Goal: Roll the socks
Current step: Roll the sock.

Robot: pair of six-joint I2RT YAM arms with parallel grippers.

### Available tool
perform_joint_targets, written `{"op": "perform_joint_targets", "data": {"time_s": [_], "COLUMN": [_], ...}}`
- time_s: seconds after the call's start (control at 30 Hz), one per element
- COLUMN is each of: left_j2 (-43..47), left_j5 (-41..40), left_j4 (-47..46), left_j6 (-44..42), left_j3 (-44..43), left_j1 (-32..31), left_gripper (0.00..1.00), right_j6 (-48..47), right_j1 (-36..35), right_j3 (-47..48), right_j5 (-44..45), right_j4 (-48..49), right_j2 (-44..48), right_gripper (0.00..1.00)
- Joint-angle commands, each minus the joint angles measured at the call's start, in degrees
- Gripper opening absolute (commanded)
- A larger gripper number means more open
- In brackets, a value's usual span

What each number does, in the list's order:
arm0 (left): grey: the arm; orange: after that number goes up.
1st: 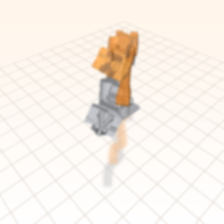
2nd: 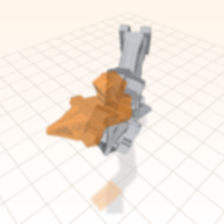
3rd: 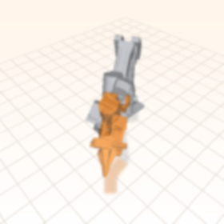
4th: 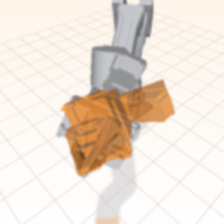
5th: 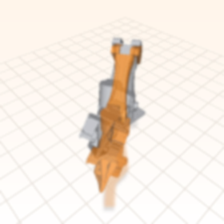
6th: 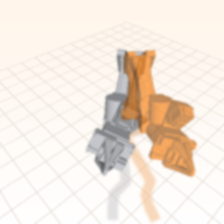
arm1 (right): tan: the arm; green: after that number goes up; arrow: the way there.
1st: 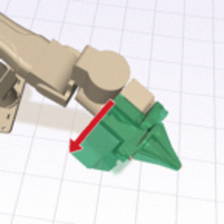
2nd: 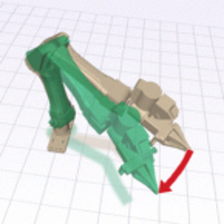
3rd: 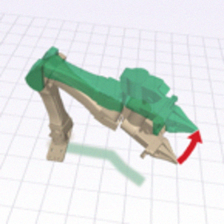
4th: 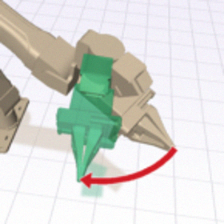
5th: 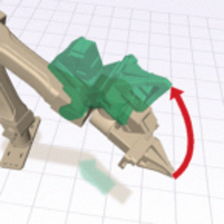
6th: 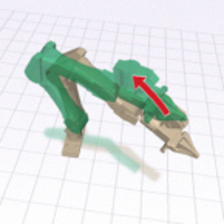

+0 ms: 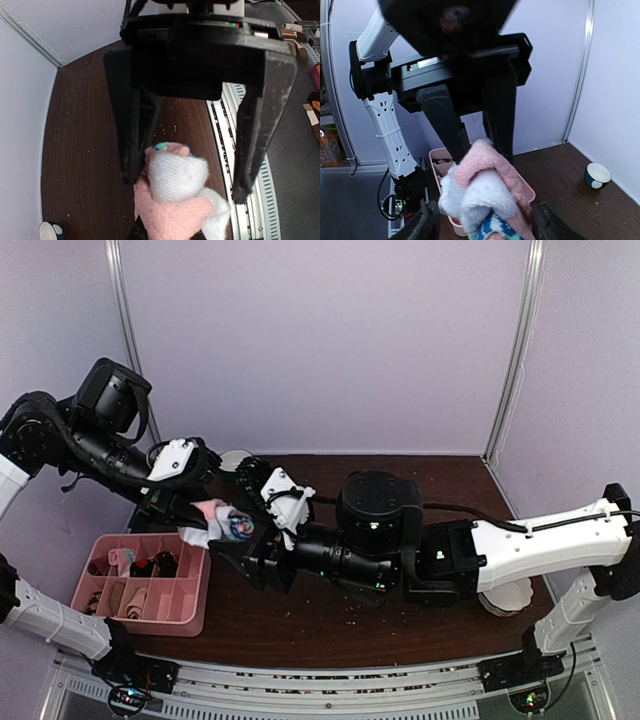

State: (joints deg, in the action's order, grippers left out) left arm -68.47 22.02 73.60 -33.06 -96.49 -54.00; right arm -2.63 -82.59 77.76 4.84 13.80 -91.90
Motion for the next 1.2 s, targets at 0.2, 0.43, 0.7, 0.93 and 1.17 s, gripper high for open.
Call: {"op": "perform_joint_targets", "data": {"time_s": [0.2,0.43,0.7,0.93,1.17], "left_j2": [0.05,0.50,2.37,2.74,5.46], "left_j5": [7.52,2.24,11.77,21.43,32.02], "left_j4": [2.90,1.05,1.78,-4.42,-16.21], "left_j6": [-2.41,-0.03,2.57,13.01,27.40], "left_j3": [-2.83,-0.97,3.61,4.82,7.54], "left_j1": [0.38,0.43,9.76,16.58,23.22], "left_gripper": [0.00,0.96,0.98,0.98,0.98], "right_j6": [2.31,2.62,5.79,8.39,14.92], "right_j1": [1.03,1.11,3.23,3.30,4.29], "right_j3": [-0.34,-3.41,-15.00,-14.53,-13.83], "right_j5": [3.81,4.92,6.21,1.79,-3.22], "right_j4": [3.05,7.33,24.88,31.32,38.44], "right_j2": [0.90,1.41,6.23,3.88,0.97], "right_gripper": [0.00,0.00,0.00,0.00,0.00]}}
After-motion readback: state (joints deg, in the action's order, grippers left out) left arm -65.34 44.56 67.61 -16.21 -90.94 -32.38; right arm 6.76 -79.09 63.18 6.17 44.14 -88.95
